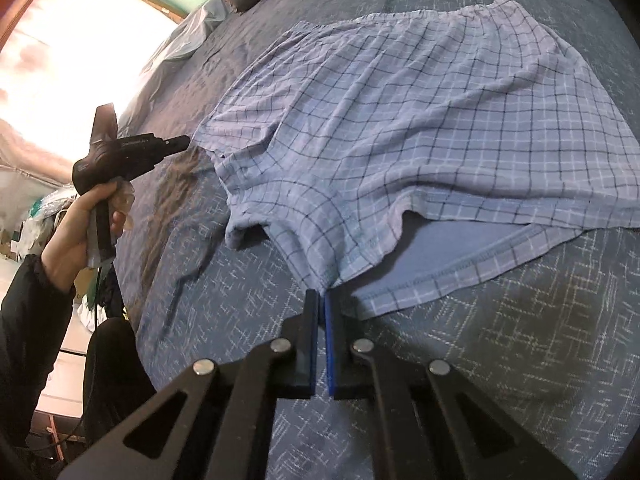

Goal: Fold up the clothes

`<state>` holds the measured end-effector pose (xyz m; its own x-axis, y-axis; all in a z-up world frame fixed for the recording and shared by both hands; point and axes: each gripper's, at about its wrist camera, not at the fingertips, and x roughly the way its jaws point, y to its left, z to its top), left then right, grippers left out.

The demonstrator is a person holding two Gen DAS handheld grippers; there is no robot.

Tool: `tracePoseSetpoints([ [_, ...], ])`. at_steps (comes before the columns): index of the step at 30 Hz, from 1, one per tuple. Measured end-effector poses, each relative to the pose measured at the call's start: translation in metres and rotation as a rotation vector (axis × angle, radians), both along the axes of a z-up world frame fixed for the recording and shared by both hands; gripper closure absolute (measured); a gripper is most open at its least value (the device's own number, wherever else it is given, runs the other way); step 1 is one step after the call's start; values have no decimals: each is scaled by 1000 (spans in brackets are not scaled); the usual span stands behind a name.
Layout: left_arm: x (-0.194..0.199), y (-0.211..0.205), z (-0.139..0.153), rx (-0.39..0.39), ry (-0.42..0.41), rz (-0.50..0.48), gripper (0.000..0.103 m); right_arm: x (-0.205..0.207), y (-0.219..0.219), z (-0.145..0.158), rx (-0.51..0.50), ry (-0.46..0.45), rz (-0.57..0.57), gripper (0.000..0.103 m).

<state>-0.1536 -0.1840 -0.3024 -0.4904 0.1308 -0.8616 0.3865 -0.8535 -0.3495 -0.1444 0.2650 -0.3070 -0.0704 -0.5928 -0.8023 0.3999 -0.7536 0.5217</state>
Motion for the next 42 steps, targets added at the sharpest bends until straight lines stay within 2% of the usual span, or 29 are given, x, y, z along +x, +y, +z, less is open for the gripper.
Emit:
tracePoseSetpoints([
  [10, -9, 0, -6, 8, 20, -104, 91, -4, -2, -6, 13, -17, -3, 100],
  [11, -10, 2, -6, 8, 21, -122, 94, -5, -2, -6, 13, -17, -5, 100],
  [12, -11, 3, -6, 5, 23, -134, 102, -5, -2, -6, 13, -18, -6, 100],
  [15, -12, 3, -2, -18, 30, -157, 102, -6, -2, -7, 13, -19, -9, 100],
  [17, -10, -3, 1, -21, 37, -138, 102, -7, -3, -7, 13, -20, -11, 100],
  [21, -12, -31, 0, 41, 41, -32, 101, -8, -3, -8, 13, -22, -15, 100],
  [25, -14, -40, -3, 56, 19, -1, 101, -9, -1, -6, 13, -22, -13, 100],
  [29, -13, -37, 2, 77, 35, -19, 94, -10, 0, -6, 8, -21, -17, 100],
  [31, -13, -29, 4, 87, 45, -60, 83, -10, 0, -6, 7, -22, -16, 100],
  [32, -15, -23, 3, 83, 41, -82, 68, -11, -1, -6, 7, -23, -15, 100],
  [33, -16, -19, 2, 73, 34, -100, 61, -11, -1, -6, 7, -24, -13, 100],
  [35, -18, -12, -1, 65, 24, -133, 61, -9, -2, -6, 7, -27, -9, 100],
  [37, -22, -10, -6, 62, 17, -147, 66, -9, -2, -8, 7, -30, -3, 100],
  [38, -25, -8, -9, 46, 4, -156, 89, -8, 0, -8, 5, -32, -2, 100],
  [39, -25, -7, -10, 32, -8, -164, 102, -8, 0, -9, 3, -35, -3, 100],
  [42, -29, -9, -10, 12, -10, -163, 102, -7, 3, -11, 7, -41, 4, 100],
])
